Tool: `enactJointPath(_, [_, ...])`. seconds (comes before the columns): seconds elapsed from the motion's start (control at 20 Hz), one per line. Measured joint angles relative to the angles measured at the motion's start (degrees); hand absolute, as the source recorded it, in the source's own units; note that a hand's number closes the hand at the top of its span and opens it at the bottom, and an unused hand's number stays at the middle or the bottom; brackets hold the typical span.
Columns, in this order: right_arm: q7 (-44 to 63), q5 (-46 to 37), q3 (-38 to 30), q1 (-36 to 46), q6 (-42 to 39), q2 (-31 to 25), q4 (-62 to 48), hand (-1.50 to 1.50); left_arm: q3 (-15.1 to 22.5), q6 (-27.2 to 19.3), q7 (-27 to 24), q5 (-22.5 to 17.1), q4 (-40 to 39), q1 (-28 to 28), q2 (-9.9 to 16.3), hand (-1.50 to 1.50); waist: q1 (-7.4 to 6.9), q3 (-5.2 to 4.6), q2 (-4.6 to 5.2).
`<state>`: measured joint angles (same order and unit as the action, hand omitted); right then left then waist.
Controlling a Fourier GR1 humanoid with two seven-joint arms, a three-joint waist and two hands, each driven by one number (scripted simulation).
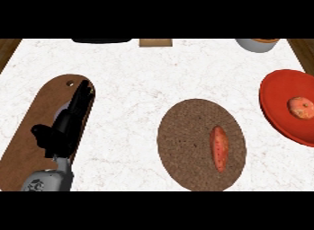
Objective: Pick the squash from the placemat and place it in the bowl
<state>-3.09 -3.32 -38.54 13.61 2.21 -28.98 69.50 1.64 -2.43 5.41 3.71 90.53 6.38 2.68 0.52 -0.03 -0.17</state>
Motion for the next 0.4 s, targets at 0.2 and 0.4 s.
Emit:
enactJointPath(0.2, [-2.55,4.53,-2.04,-6.17,-4.82,0.88,3.31,-1.5,-0.69,0.41,-1.28,-0.4,-1.41,0.15,0.11,0.0,-0.02,0.01,0.05])
enactJointPath(0.4, [-5.03,6.03,-2.09,-9.99,-6.82,2.09,4.6,-1.5,-0.5,0.37,-0.7,-0.02,-1.13,0.35,-0.02,0.0,-0.2,0.01,0.09])
